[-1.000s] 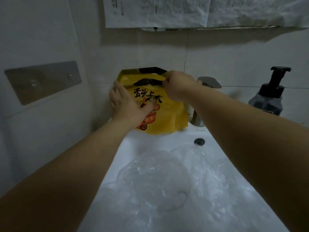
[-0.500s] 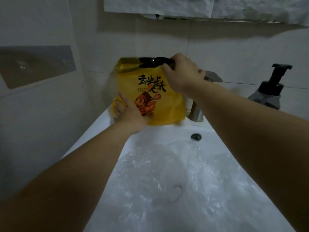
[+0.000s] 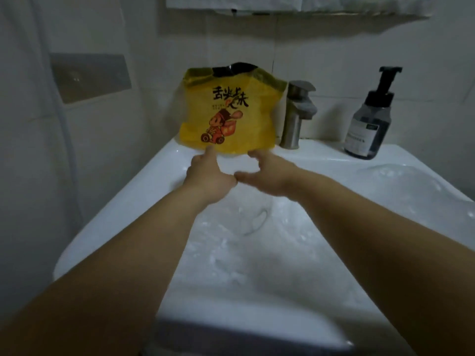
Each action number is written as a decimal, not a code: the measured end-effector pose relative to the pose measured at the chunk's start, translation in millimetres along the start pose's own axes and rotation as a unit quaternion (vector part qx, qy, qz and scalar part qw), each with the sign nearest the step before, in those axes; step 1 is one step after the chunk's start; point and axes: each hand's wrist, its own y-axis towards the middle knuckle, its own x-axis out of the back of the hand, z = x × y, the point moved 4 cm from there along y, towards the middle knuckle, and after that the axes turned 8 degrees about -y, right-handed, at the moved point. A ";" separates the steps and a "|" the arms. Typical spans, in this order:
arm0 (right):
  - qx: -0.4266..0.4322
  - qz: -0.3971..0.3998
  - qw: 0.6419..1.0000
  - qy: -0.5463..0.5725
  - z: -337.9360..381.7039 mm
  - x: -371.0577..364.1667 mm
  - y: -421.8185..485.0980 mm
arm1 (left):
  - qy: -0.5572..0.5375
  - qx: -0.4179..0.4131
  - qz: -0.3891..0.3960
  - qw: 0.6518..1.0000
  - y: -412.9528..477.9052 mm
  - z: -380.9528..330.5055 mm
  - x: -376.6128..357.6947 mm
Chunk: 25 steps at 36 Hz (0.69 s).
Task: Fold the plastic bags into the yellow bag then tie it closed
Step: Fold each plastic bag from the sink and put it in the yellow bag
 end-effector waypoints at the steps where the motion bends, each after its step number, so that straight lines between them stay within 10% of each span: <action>1: -0.031 0.049 0.998 0.012 -7.0 -10.4 -7.0 | -0.016 0.008 0.007 1.000 -6.7 3.6 -2.3; 4: -0.107 0.148 0.983 0.004 -29.4 -31.5 -26.5 | -0.064 0.026 0.005 0.998 -25.6 9.5 -3.4; 8: -0.146 0.040 0.977 0.149 -41.0 -18.1 -35.4 | -0.104 0.031 -0.010 0.994 -38.4 5.8 1.7; 14: -0.145 -0.006 0.850 0.507 -44.6 19.0 -44.9 | -0.164 0.015 0.050 0.985 -36.8 -15.1 -5.5; 25: -0.143 0.027 0.714 0.684 -61.3 12.9 -44.0 | -0.269 0.104 0.106 0.952 -26.6 -13.8 -39.3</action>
